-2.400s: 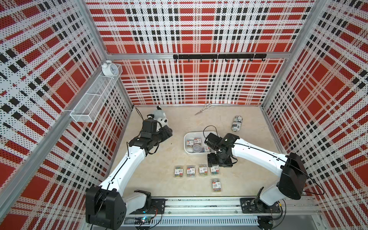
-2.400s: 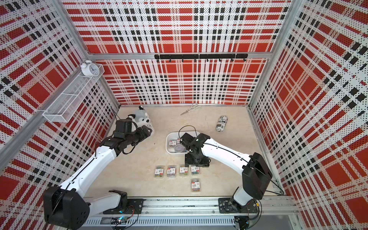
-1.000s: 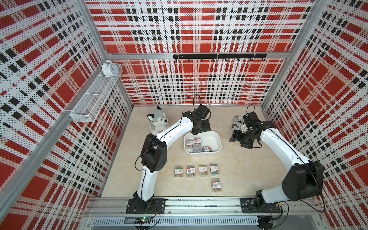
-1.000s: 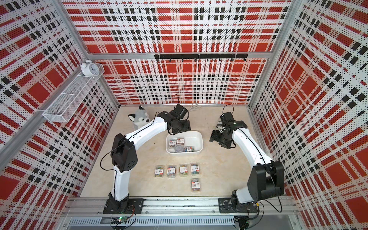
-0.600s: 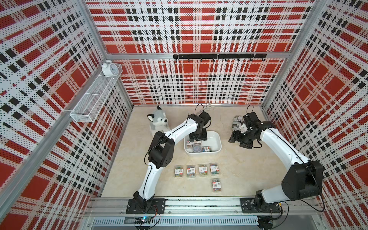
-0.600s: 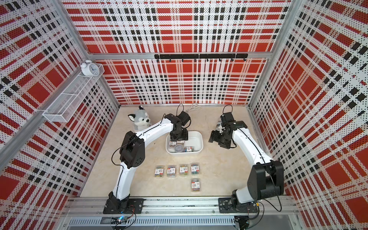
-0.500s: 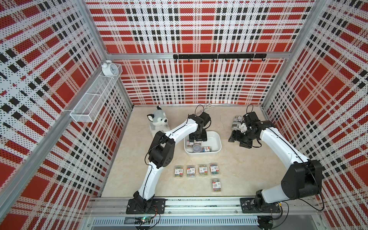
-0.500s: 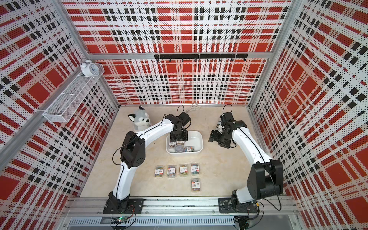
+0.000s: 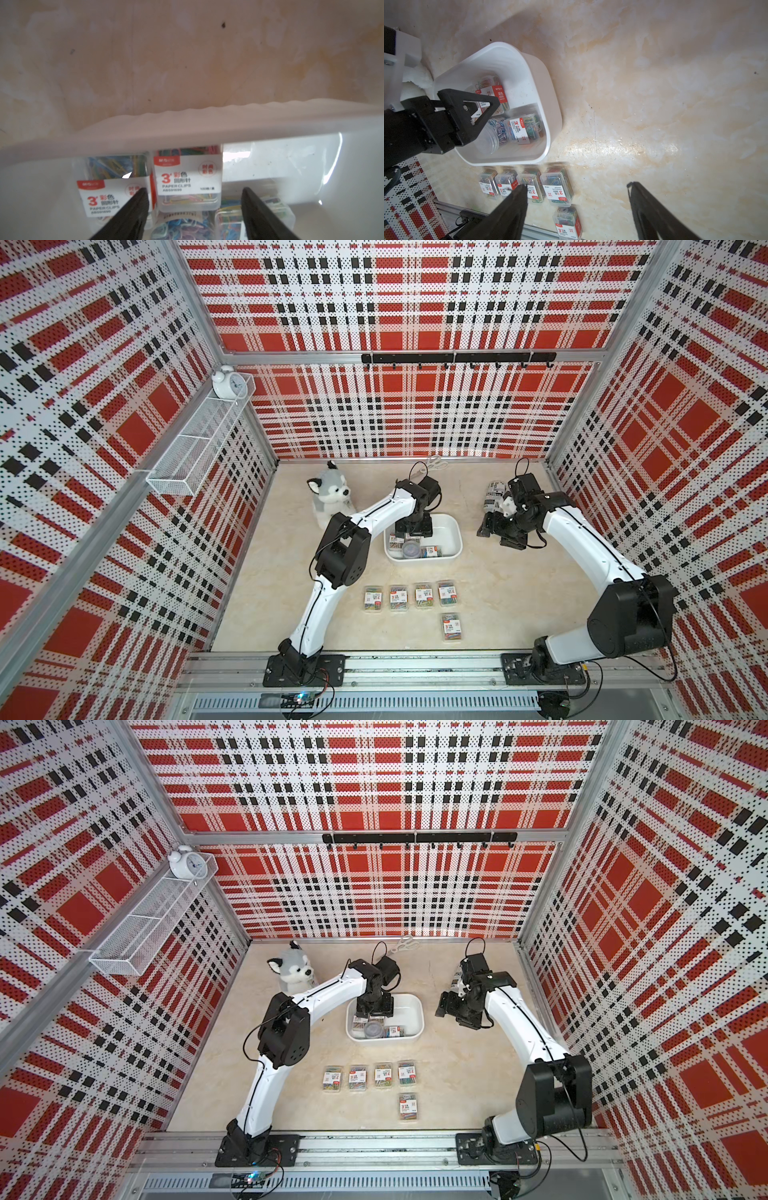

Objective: Take the paper clips out of the storage box
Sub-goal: Pick up the boxed paper clips from the storage box.

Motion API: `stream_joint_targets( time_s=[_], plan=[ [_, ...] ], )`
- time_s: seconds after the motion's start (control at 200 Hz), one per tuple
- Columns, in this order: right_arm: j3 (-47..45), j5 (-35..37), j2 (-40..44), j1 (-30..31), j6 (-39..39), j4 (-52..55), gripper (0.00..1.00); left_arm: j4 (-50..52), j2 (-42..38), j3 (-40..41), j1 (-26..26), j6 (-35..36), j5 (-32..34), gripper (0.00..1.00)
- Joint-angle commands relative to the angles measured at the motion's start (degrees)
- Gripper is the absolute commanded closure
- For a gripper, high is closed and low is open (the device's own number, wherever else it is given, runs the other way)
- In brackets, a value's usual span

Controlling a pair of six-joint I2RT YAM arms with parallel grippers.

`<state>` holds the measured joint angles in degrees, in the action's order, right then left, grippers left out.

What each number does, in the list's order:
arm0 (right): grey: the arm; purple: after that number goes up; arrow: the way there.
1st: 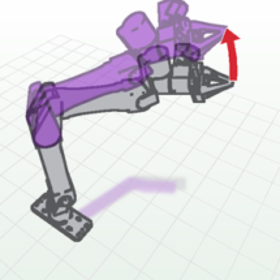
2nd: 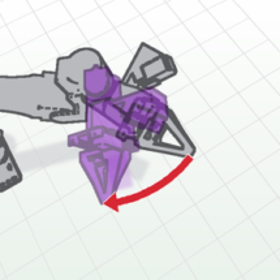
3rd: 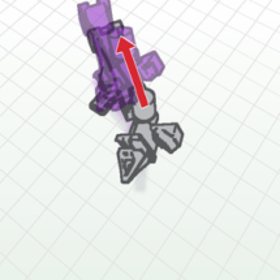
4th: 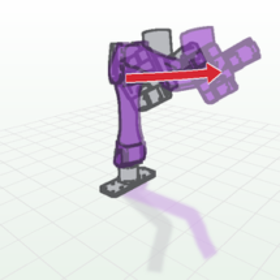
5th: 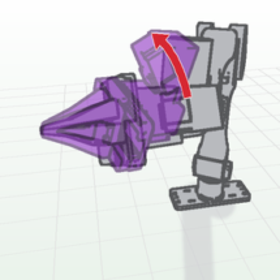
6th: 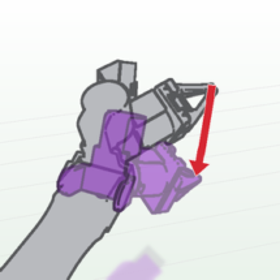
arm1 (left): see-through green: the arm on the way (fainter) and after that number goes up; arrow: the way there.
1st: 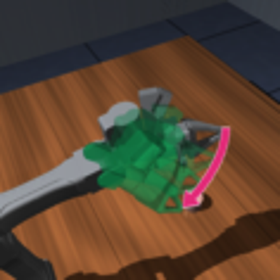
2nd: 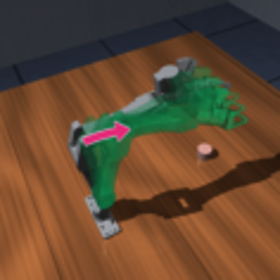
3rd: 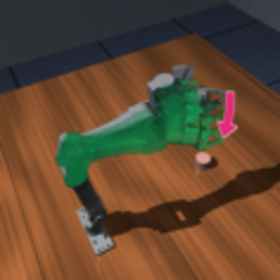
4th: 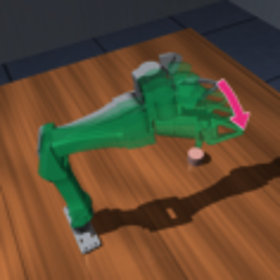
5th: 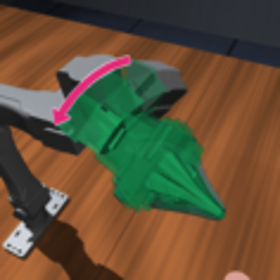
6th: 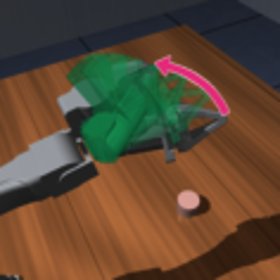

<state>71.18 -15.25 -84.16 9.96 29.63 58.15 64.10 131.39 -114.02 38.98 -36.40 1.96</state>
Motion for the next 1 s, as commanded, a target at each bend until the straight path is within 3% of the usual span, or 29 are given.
stream_joint_targets(
  time_s=[0.0,0.997],
  plan=[
    [-0.86,0.57,2.15,-0.55,-0.18,0.03,0.18,0.9,1.69,-1.99,0.02,0.96,-0.19,0.28],
    [-1.45,-1.19,2.73,-1.07,-0.08,-1.69,0.19,2.14,5.34,-5.17,0.31,1.44,-1.61,0.32]
  ],
)
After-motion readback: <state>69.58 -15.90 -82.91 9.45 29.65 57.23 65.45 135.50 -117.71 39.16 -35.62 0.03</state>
